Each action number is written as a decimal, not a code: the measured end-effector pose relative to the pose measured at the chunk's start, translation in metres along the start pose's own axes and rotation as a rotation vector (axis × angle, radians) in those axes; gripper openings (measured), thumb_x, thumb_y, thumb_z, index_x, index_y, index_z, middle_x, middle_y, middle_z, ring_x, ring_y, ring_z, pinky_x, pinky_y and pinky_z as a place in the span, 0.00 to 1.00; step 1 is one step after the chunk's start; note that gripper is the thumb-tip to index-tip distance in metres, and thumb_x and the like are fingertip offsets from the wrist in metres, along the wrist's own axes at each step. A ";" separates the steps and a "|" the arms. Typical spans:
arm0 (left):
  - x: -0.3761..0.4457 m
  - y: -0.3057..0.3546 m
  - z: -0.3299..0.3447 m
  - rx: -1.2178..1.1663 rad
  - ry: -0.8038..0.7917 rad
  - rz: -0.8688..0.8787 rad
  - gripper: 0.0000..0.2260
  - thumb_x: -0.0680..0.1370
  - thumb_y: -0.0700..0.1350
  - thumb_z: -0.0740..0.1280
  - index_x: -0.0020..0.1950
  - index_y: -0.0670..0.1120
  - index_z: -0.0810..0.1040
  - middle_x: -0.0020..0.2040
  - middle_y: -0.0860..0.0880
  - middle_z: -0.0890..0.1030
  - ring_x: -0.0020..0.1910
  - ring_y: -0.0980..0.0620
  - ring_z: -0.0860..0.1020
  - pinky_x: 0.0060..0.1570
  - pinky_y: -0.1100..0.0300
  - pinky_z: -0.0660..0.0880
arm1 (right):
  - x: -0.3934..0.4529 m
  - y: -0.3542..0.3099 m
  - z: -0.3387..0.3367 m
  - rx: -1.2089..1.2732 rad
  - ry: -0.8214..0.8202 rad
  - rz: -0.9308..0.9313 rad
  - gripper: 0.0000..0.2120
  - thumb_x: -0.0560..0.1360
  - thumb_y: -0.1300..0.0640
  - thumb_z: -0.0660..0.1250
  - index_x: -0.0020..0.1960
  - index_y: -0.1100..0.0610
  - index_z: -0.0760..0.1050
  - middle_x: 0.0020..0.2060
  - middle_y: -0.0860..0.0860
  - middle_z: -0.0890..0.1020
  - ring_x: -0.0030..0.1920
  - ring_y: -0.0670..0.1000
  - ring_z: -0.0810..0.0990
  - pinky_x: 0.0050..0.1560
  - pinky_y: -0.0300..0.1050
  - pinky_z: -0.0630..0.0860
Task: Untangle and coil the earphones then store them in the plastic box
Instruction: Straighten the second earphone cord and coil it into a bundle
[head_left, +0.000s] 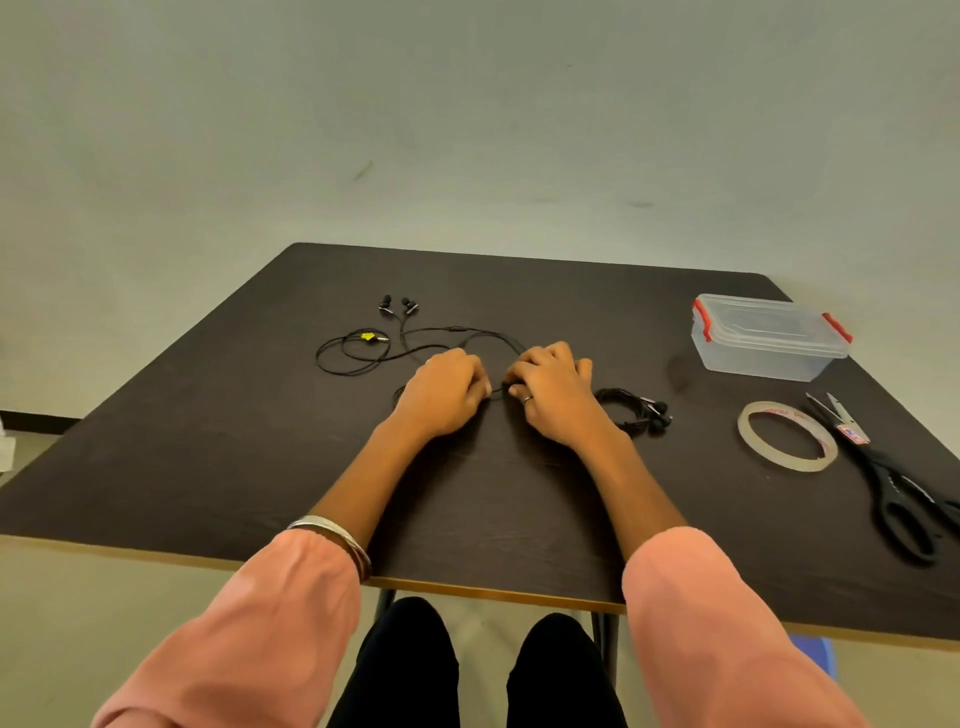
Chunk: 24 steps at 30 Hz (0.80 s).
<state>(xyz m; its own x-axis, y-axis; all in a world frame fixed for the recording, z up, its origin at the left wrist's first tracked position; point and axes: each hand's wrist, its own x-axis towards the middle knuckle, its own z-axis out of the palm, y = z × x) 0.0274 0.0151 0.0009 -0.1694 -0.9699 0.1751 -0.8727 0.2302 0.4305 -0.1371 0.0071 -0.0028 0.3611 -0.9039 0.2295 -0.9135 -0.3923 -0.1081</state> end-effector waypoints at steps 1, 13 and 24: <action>0.001 -0.005 0.003 -0.023 0.000 0.023 0.05 0.79 0.43 0.63 0.50 0.46 0.77 0.51 0.47 0.79 0.50 0.45 0.77 0.49 0.53 0.73 | -0.002 0.002 0.002 0.003 0.060 -0.016 0.10 0.80 0.55 0.60 0.58 0.50 0.76 0.60 0.47 0.74 0.63 0.52 0.64 0.53 0.49 0.57; -0.017 -0.018 -0.008 -0.364 0.652 0.124 0.05 0.78 0.36 0.54 0.49 0.42 0.68 0.36 0.55 0.71 0.30 0.51 0.72 0.32 0.51 0.72 | -0.009 -0.002 -0.009 0.583 0.345 -0.136 0.09 0.74 0.59 0.71 0.54 0.54 0.80 0.42 0.39 0.77 0.47 0.38 0.76 0.56 0.45 0.72; -0.011 -0.020 -0.102 -1.271 0.878 -0.355 0.11 0.82 0.38 0.51 0.43 0.47 0.68 0.31 0.51 0.69 0.23 0.56 0.64 0.21 0.63 0.61 | -0.006 -0.011 -0.037 0.730 0.252 -0.081 0.07 0.75 0.60 0.70 0.53 0.55 0.83 0.38 0.40 0.80 0.45 0.46 0.79 0.48 0.38 0.76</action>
<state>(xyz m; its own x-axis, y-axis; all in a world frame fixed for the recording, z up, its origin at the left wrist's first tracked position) 0.0936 0.0289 0.0802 0.6507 -0.7443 0.1503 0.2038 0.3619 0.9097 -0.1362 0.0234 0.0325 0.2881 -0.8359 0.4672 -0.4993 -0.5474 -0.6716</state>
